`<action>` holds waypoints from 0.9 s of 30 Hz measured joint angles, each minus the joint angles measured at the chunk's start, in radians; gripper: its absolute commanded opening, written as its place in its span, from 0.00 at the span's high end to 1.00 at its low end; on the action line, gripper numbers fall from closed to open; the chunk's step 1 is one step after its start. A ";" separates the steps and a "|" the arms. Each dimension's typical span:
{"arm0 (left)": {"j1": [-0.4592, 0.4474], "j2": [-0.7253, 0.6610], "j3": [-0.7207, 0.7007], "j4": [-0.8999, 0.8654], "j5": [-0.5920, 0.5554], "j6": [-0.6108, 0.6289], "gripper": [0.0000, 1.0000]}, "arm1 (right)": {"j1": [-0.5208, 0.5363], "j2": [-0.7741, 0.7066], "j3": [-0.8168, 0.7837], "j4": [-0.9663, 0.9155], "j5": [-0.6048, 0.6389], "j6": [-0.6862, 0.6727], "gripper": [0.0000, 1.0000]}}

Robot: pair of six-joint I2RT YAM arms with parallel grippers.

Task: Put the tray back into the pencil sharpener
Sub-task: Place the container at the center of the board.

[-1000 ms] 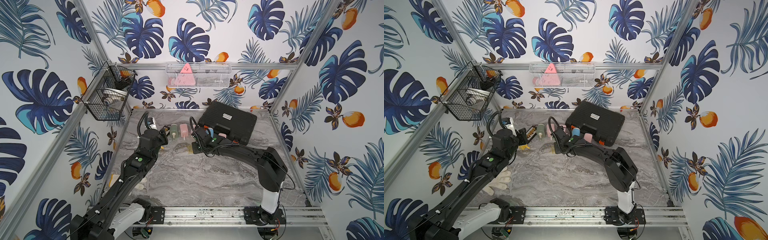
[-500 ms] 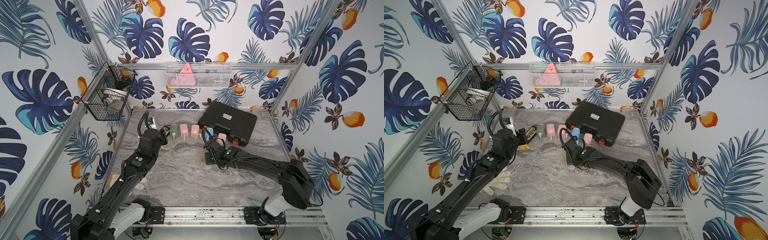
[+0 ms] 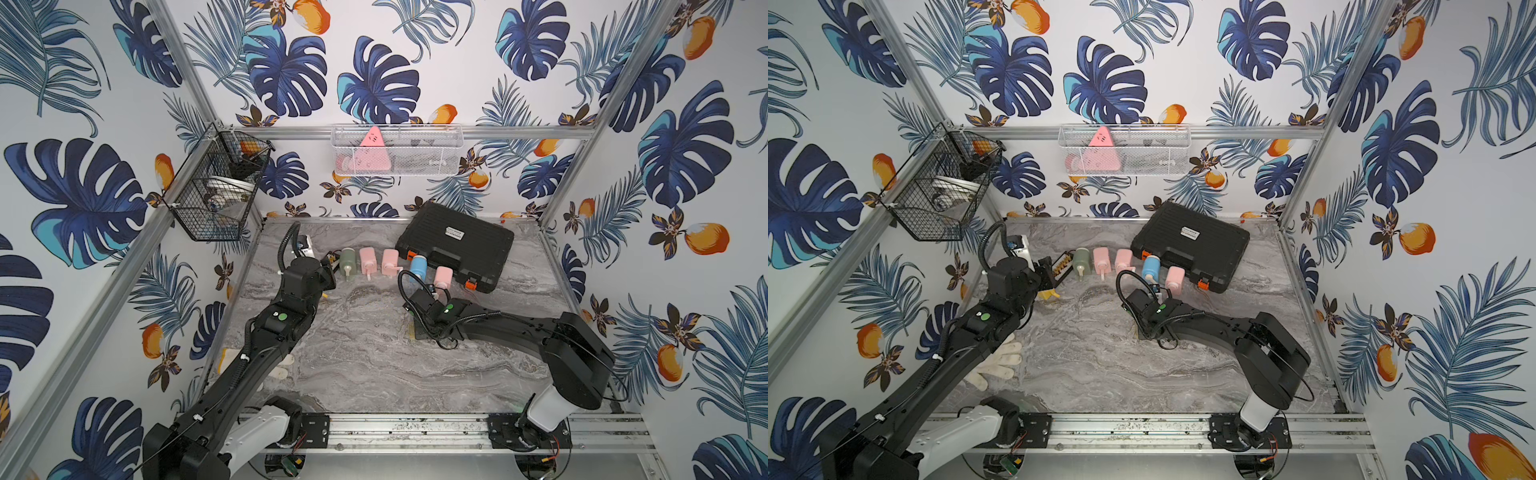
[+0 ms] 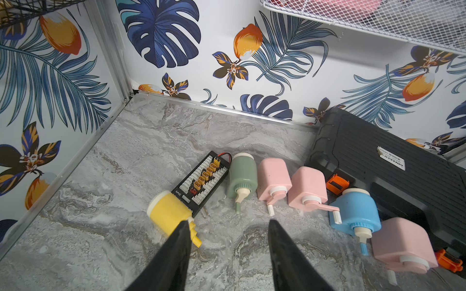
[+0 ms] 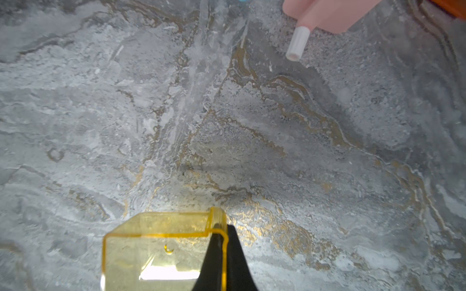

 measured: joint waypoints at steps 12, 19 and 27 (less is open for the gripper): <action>0.000 0.003 0.000 0.000 0.000 0.000 0.47 | -0.004 0.082 0.009 -0.026 0.036 0.043 0.93; 0.000 0.009 0.000 0.000 -0.005 0.000 0.46 | -0.004 0.094 0.007 -0.024 0.043 0.050 0.90; 0.001 0.016 0.002 0.000 -0.013 0.000 0.45 | -0.004 0.090 0.002 -0.024 0.042 0.050 0.75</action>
